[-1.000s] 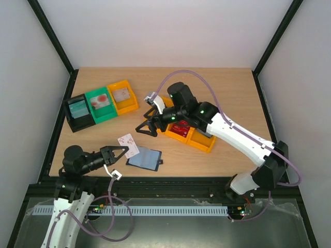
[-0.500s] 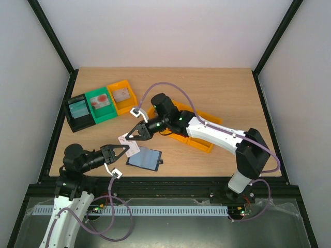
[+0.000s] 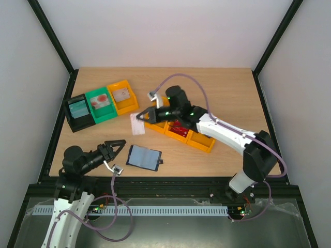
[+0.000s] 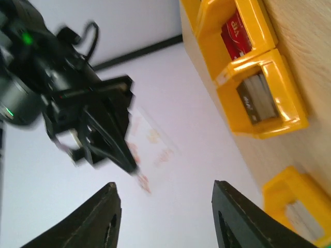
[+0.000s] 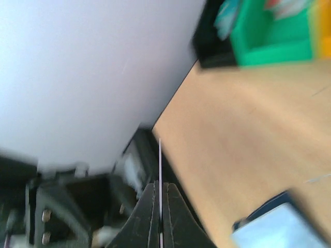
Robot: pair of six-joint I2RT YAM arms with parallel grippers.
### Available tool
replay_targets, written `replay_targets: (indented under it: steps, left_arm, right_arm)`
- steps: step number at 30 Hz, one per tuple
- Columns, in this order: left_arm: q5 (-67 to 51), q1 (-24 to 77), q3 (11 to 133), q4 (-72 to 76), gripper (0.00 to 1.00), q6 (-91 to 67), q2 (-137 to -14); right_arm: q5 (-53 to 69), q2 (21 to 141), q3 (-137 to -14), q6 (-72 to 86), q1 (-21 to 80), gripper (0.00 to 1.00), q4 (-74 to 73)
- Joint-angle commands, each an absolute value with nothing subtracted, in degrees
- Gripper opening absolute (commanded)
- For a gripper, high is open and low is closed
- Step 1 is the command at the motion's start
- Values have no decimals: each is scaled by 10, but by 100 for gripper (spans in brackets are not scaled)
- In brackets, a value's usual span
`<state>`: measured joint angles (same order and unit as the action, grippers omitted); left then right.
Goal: Take the credit cards out of the card holder
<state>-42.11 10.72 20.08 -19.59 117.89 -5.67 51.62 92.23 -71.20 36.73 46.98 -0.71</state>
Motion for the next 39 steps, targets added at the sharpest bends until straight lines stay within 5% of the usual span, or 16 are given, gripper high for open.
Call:
replay_targets:
  steps: [1,5,9,12,18,29,32,39]
  left_arm:
    - [-346,108,221,-212,52,1003,-50]
    - [-303,108,309,-240,57,698,-127]
    - [-258,110,486,-341,56,329,-354]
    - [-370,118,581,-386,63,162,-446]
    - [-484,115,530,-53,87,-226,-434]
    - [-465,122,489,182,91,-467,-501]
    - [-474,125,493,189,78,-470,-503]
    - [-514,143,497,171,6,-432,-489]
  right_arm:
    - [281,843,-698,466,440,2,62]
    - [146,779,-615,561,442,2,198]
    - [43,749,-579,590,470,2,275]
    - [9,746,-578,588,485,2,309]
    - [34,743,-569,596,496,1,374]
    - [126,767,-589,577,520,1,415]
    - [156,784,-609,569,528,2,417]
    - [175,801,-620,545,532,2,433]
